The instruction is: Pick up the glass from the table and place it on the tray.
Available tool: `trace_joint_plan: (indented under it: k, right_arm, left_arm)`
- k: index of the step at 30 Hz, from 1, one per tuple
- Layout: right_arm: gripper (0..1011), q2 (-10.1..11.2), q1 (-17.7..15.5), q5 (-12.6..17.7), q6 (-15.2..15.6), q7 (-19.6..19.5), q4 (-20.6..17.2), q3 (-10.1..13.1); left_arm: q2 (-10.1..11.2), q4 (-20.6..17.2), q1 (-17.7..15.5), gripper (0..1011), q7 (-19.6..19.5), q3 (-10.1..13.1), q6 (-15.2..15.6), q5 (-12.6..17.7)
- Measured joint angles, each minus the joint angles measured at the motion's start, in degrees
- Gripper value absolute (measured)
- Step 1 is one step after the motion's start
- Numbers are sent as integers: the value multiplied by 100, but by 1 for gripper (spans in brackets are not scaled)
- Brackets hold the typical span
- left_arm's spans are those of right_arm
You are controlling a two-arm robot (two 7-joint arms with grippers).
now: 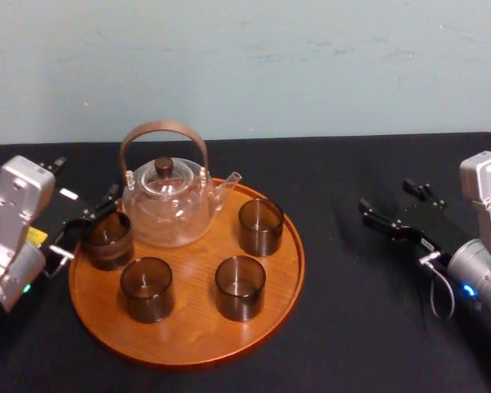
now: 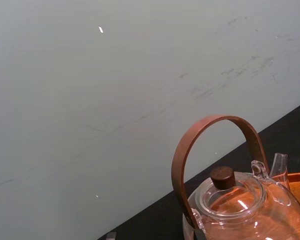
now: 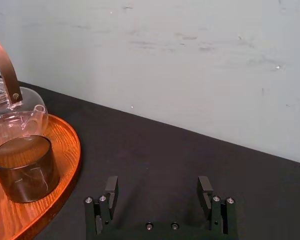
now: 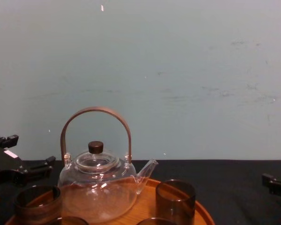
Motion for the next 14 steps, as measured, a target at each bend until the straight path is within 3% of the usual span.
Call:
trace_joint_plan:
  k: [14]
  right_arm:
    - [1002,22,5,11,7,4,-16,-14]
  left_arm:
    - [0,0,0,1001,0,0,0,0]
